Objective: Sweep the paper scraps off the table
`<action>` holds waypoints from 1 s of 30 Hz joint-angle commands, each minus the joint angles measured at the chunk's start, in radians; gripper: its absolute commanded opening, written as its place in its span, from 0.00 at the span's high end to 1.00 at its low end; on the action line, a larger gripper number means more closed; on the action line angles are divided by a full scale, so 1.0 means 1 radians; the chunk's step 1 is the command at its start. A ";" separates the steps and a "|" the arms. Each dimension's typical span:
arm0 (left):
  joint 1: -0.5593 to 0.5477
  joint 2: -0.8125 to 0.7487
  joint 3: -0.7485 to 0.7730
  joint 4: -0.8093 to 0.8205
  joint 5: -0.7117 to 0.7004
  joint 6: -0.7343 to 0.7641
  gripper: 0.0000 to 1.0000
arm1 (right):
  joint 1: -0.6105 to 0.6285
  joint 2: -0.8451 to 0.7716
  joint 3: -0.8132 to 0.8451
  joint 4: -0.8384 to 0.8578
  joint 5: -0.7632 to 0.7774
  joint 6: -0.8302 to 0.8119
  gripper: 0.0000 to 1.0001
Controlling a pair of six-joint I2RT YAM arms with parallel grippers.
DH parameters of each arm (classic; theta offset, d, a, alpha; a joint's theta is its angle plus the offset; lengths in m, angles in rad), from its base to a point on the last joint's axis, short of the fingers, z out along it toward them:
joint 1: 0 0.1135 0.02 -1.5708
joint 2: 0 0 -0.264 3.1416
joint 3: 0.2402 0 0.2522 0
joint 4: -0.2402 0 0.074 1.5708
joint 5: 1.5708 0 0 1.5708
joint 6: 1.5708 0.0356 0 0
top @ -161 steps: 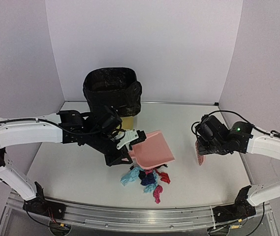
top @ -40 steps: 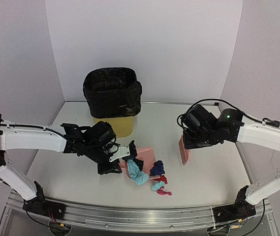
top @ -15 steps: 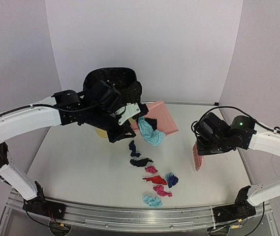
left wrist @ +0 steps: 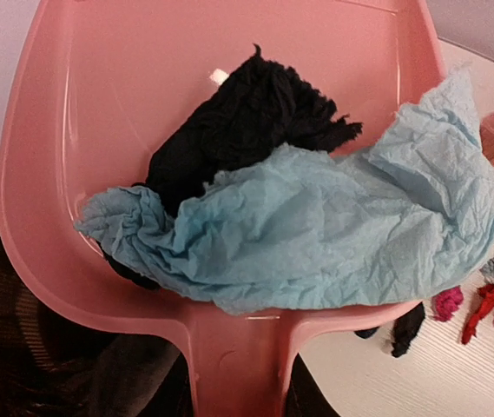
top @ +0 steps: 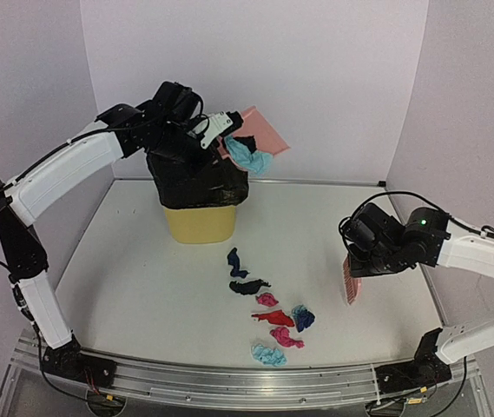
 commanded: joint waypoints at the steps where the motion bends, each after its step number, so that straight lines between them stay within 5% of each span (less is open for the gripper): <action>1: 0.118 0.089 0.272 -0.089 0.055 0.045 1.00 | -0.004 -0.026 -0.017 -0.008 0.025 0.031 1.00; 7: 0.196 0.158 0.377 -0.076 0.070 0.045 1.00 | -0.004 -0.015 -0.026 -0.008 0.022 0.044 1.00; 16: 0.217 0.137 0.199 0.082 -0.397 0.214 1.00 | -0.004 -0.007 -0.034 -0.009 0.018 0.051 1.00; 22: 0.217 0.120 0.193 0.172 -0.505 0.321 1.00 | -0.004 0.014 -0.025 -0.009 0.014 0.053 1.00; 30: 0.219 0.019 -0.149 0.633 -0.683 0.830 1.00 | -0.004 0.041 -0.016 -0.009 0.012 0.050 1.00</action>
